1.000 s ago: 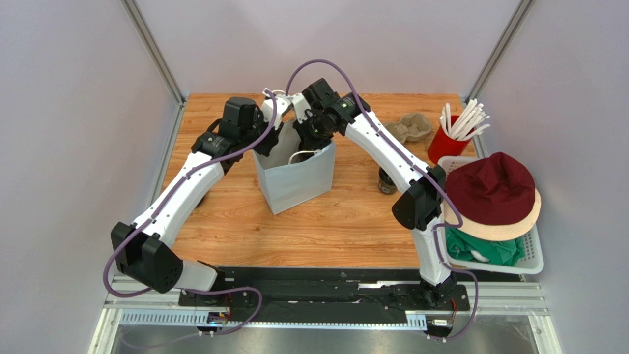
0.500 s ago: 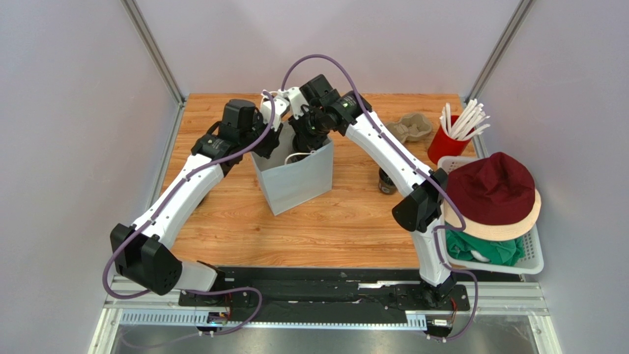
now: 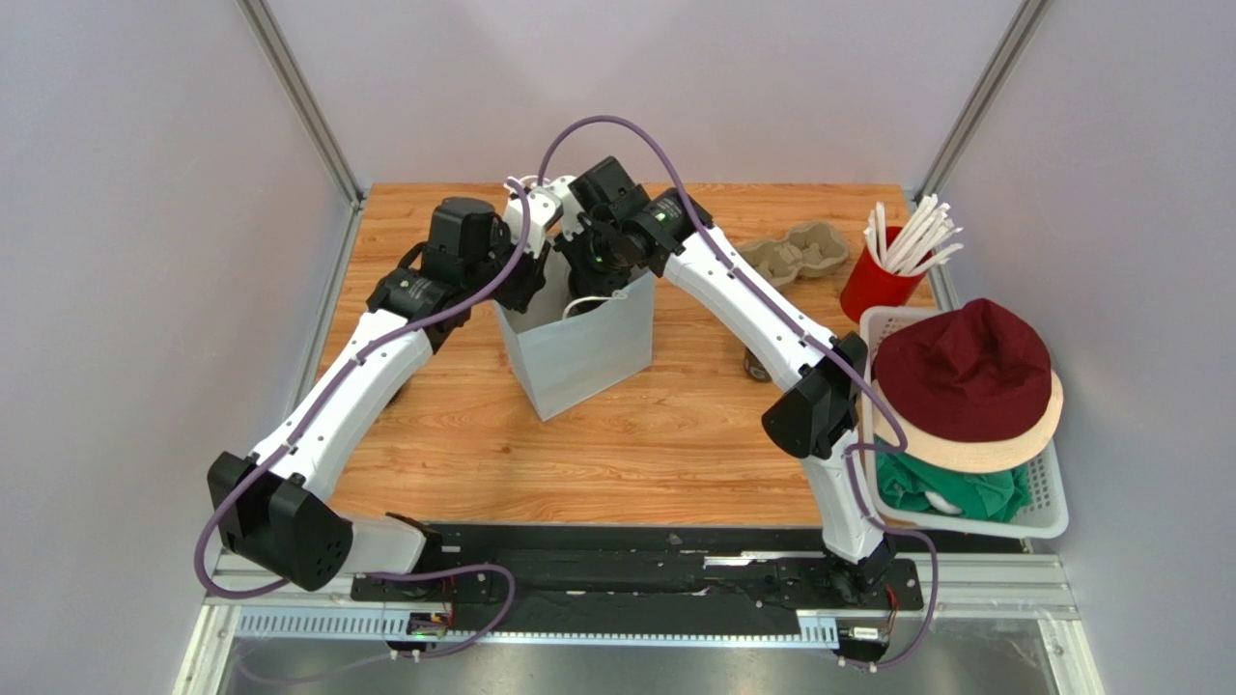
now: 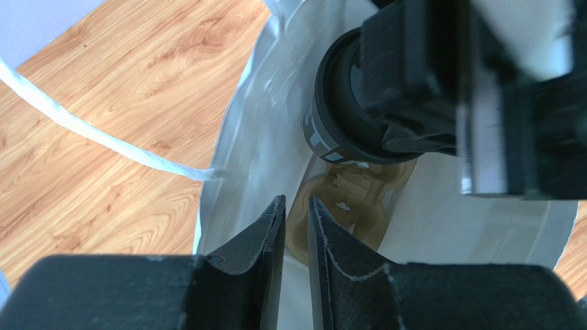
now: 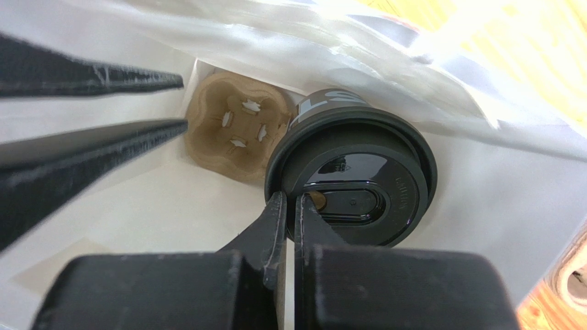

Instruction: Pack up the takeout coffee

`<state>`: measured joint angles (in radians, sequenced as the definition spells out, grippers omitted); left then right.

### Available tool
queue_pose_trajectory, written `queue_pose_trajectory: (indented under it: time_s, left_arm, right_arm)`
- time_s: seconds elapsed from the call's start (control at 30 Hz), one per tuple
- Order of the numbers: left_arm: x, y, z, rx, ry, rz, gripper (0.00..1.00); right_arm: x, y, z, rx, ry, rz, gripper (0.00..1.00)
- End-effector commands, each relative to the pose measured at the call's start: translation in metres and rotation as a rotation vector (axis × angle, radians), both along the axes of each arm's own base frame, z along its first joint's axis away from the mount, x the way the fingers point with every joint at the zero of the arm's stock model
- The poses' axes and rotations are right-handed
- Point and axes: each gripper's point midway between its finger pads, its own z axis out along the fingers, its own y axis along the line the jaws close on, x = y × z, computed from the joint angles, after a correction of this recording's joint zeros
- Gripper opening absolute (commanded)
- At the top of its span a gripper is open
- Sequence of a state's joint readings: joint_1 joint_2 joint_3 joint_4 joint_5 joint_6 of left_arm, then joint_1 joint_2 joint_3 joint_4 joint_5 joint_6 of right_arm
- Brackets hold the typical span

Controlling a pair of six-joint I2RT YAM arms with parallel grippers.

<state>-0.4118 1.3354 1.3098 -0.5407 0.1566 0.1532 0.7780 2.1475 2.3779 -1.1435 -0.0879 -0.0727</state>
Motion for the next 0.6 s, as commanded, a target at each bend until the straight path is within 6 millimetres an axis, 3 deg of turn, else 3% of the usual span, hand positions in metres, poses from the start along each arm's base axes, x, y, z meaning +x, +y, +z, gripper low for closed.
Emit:
queue_pose_trajectory:
  time_s: [0.0, 0.3, 0.57]
  left_arm:
    - [0.0, -0.004, 0.016, -0.049, -0.047, 0.001, 0.27]
    - [0.001, -0.005, 0.016, -0.051, -0.05, -0.001, 0.27]
    - [0.008, 0.007, 0.016, -0.064, -0.054, 0.075, 0.27]
  right_arm:
    - [-0.002, 0.019, -0.003, -0.012, -0.048, 0.036, 0.0]
    - [-0.004, 0.017, -0.019, -0.043, -0.015, 0.044, 0.0]
    - [-0.001, 0.001, -0.025, -0.024, 0.04, 0.025, 0.0]
